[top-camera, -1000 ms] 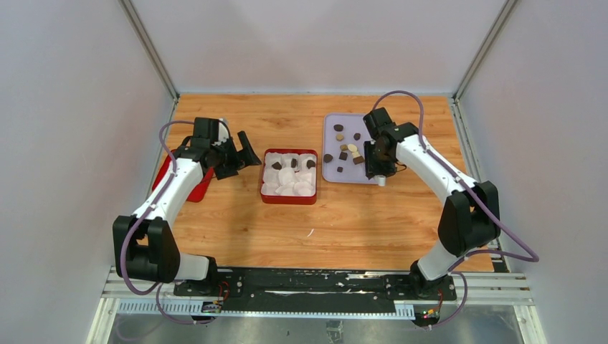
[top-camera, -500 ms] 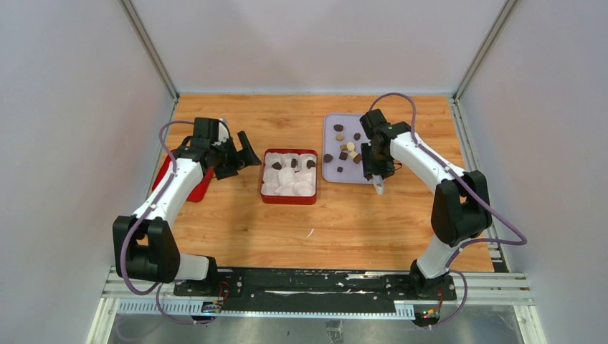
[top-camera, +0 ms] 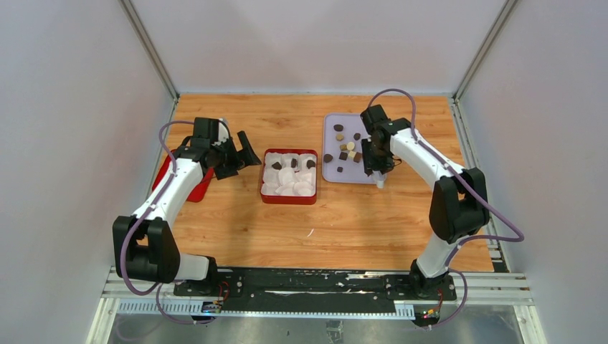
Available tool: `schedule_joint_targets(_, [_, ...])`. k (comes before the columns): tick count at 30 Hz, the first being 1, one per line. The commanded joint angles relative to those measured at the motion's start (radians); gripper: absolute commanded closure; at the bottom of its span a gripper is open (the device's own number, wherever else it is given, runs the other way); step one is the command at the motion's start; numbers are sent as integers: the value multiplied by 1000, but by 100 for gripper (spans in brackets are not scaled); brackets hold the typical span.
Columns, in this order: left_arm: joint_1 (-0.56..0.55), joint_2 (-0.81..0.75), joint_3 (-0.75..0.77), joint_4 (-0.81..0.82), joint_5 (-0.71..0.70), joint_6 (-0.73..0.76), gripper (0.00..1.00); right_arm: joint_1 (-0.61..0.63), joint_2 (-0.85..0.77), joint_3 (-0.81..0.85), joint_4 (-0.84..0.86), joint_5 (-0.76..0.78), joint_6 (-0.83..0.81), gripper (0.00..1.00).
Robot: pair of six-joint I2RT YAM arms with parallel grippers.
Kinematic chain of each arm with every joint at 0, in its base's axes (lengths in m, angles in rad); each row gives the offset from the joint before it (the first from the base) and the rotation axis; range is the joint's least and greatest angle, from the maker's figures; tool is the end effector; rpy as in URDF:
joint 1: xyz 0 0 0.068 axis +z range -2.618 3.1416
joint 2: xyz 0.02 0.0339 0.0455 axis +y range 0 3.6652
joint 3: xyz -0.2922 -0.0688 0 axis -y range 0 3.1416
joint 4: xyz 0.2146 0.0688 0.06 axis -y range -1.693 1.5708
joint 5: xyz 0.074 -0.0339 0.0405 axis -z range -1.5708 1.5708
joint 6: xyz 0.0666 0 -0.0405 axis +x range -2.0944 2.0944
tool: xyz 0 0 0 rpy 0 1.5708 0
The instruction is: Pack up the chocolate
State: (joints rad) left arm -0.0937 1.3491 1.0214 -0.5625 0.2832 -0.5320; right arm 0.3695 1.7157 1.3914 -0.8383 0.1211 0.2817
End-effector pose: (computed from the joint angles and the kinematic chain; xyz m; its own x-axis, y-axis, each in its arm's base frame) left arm 0.2621 -0.0433 0.2791 -0.8012 -0.4139 -0.4321 -0.1642 0.8465 -0.5064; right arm 0.3203 0.1154 0.2625 -0.9094 -0.0563 -0.4121 -0.0635 0.9980 0.0038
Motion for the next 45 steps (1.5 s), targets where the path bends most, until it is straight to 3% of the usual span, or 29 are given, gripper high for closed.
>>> schedule_joint_targets(1, [4,-20,8,7,-6,-4,0,-13,-27,53,-49,-26,-31,88])
schedule_joint_targets(6, [5,-6,24,3,-8,8,0,-11,-86,76,-97,-60,-33,99])
schedule_joint_targets(14, [6,36,159,-93,-150,92,0,98,-121,216,-175,-166,-42,100])
schedule_joint_targets(23, [8,42,132,-74,-158,13,0,399,64,471,-205,-205,-85,100])
schedule_joint_targets(28, [51,27,112,-112,-155,37,0,487,166,538,-175,-211,-86,99])
schedule_joint_targets(34, [123,-22,65,-119,-136,52,0,511,267,574,-142,-230,-76,96])
schedule_joint_targets(45, [129,-49,51,-138,-138,69,0,511,365,653,-152,-244,-77,92])
